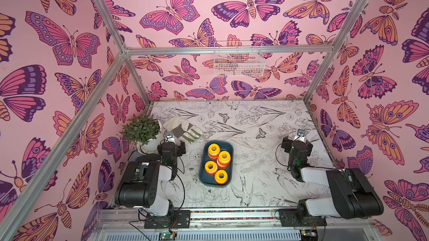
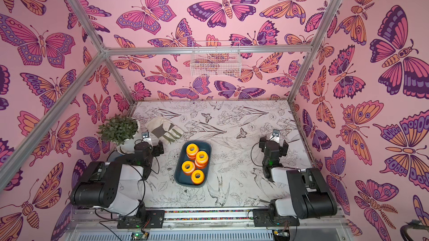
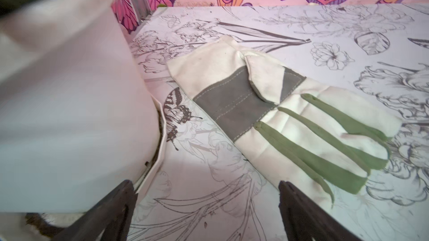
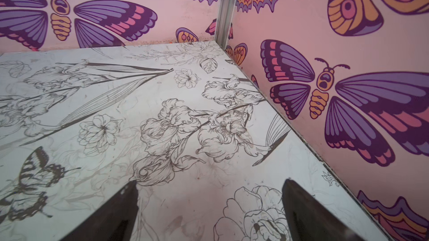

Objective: Put the sealing tape into the storage box
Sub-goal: Reset both arms

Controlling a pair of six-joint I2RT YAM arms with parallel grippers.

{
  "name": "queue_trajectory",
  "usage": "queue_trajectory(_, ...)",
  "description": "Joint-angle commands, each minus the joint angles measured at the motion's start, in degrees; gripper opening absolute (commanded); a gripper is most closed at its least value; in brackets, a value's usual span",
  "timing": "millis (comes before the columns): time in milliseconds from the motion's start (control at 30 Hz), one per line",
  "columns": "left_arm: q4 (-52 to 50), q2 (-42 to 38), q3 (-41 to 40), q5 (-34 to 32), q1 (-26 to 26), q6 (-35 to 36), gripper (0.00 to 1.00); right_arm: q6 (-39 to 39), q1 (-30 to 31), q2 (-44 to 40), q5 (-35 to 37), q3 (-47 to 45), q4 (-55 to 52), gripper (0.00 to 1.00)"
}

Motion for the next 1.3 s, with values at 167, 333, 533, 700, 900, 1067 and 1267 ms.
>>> queue_trajectory(167, 0.7, 0.0, 3.6, 9.4, 1.5, 1.0, 1.00, 1.9, -4.5, 3.6, -12.1, 5.9, -3.3, 0.99)
queue_trajectory(333, 0.6, -0.1, 3.6, 9.9, 2.0, 0.6, 1.00, 2.8, -5.9, 2.5, -14.2, 6.9, -6.9, 0.99)
queue_trajectory(533, 0.7, -0.1, 3.5, 9.8, 2.0, 0.6, 1.00, 2.9, -5.8, 2.2, -14.3, 7.0, -7.8, 0.99)
queue_trajectory(700, 0.7, -0.1, 3.5, 9.7, 2.0, 0.6, 1.00, 2.8, -5.9, 2.1, -14.3, 6.9, -7.7, 0.99)
queue_trajectory(900, 0.6, -0.2, 3.4, 9.7, 2.0, 0.6, 1.00, 2.8, -5.9, 2.2, -14.3, 6.9, -7.6, 0.99)
queue_trajectory(1067, 0.7, -0.2, 3.5, 9.8, 2.0, 0.6, 1.00, 2.8, -5.9, 2.2, -14.3, 6.9, -7.6, 0.99)
queue_trajectory(1267, 0.7, -0.1, 3.4, 9.8, 2.0, 0.7, 1.00, 2.8, -5.9, 2.6, -14.3, 7.6, -8.6, 0.99)
